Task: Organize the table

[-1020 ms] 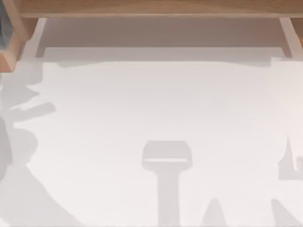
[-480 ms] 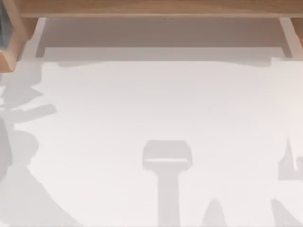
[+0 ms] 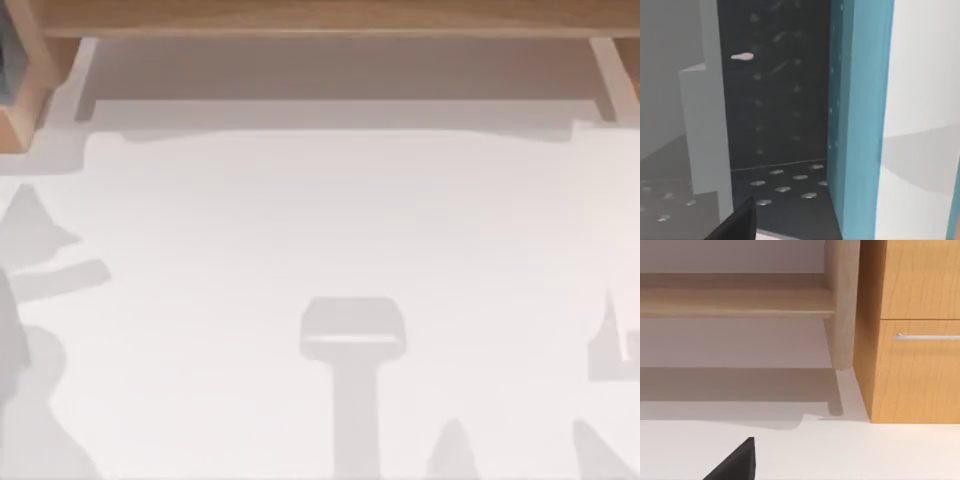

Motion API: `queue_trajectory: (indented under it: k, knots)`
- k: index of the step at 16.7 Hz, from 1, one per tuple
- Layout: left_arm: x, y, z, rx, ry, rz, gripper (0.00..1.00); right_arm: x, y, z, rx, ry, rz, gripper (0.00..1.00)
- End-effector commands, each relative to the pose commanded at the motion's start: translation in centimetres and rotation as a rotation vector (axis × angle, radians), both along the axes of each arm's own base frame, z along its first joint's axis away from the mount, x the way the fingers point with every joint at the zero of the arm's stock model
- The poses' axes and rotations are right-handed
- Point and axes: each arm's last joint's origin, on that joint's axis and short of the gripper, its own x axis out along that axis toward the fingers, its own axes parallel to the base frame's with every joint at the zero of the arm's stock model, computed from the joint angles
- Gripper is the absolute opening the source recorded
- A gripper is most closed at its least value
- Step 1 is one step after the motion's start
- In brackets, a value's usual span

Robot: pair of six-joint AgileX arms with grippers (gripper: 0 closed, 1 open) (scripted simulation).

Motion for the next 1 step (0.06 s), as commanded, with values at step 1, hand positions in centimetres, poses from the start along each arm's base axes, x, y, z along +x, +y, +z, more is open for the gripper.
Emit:
queue_trajectory:
  k: [1]
  knots:
    - [-0.19,0.0,-0.19,-0.003,0.005,0.0,1.0,0.0,0.0,0.0,0.0,0.0,0.0,1.0]
